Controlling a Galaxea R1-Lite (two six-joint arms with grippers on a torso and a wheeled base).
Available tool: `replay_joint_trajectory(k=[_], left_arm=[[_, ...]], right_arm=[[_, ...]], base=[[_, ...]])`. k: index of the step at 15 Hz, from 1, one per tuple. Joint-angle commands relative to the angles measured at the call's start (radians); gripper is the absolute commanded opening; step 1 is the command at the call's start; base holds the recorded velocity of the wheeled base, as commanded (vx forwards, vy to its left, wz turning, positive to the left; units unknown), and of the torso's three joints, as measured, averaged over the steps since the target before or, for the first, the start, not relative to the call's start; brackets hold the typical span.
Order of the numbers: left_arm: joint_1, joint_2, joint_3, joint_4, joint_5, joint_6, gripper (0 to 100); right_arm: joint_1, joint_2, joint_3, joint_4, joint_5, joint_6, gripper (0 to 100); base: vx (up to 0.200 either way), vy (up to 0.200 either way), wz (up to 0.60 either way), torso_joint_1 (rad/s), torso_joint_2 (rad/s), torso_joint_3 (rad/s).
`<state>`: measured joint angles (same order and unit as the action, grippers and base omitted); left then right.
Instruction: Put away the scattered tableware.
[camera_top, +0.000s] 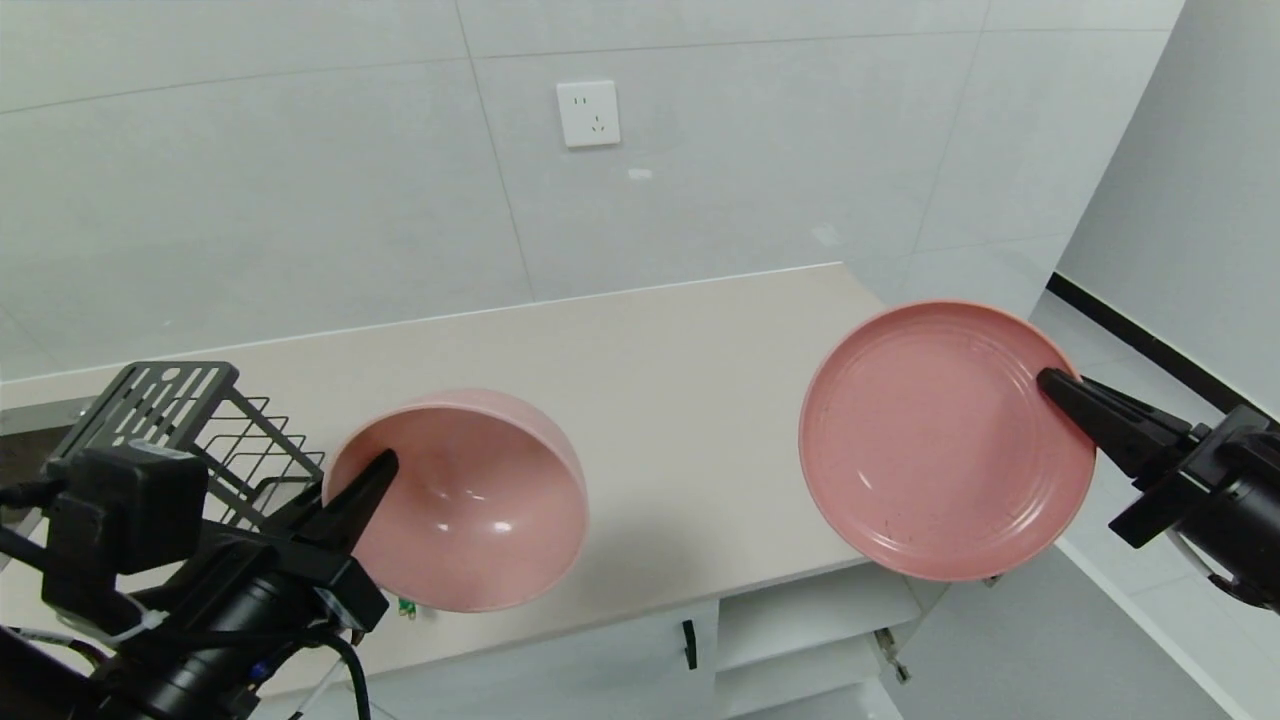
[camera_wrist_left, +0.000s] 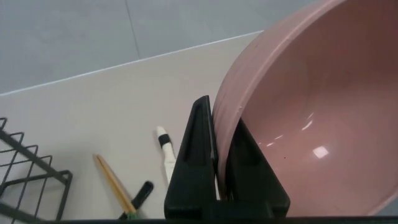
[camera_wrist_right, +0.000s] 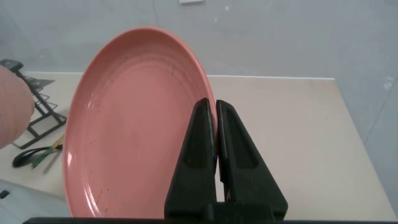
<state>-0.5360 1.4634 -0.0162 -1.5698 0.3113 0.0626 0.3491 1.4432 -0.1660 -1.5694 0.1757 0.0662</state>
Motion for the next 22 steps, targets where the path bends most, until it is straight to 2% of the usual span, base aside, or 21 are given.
replay_joint_trajectory(k=[1,4,6,13,18,22], left_arm=[[0.001,-0.002,0.005,-0.001,0.0,0.002,0],[0.001,-0.005,0.005,-0.001,0.0,0.002,0],[0.001,-0.003,0.005,-0.001,0.0,0.023,0],[0.001,-0.005,0.007,-0.001,0.002,0.02,0],[0.001,0.002,0.013,-0.001,0.002,0.017,0],[0.001,0.006,0.015,-0.001,0.002,-0.013,0]], right_arm=[[0.001,-0.003,0.0,-0.001,0.001,0.0,0],[0.001,-0.003,0.0,-0.001,0.001,0.0,0],[0.001,-0.003,0.0,-0.001,0.001,0.0,0],[0.001,-0.003,0.0,-0.001,0.001,0.0,0],[0.001,-0.003,0.0,-0.001,0.001,0.0,0],[0.001,-0.003,0.0,-0.001,0.001,0.0,0]], base=[[0.0,0.0,0.0,0.0,0.0,0.0],[0.0,0.0,0.0,0.0,0.0,0.0],[-0.2,-0.2,0.0,-0.01,-0.01,0.005],[-0.2,-0.2,0.0,0.002,0.0,0.0],[0.0,0.0,0.0,0.0,0.0,0.0],[0.2,0.0,0.0,0.006,0.0,0.002]])
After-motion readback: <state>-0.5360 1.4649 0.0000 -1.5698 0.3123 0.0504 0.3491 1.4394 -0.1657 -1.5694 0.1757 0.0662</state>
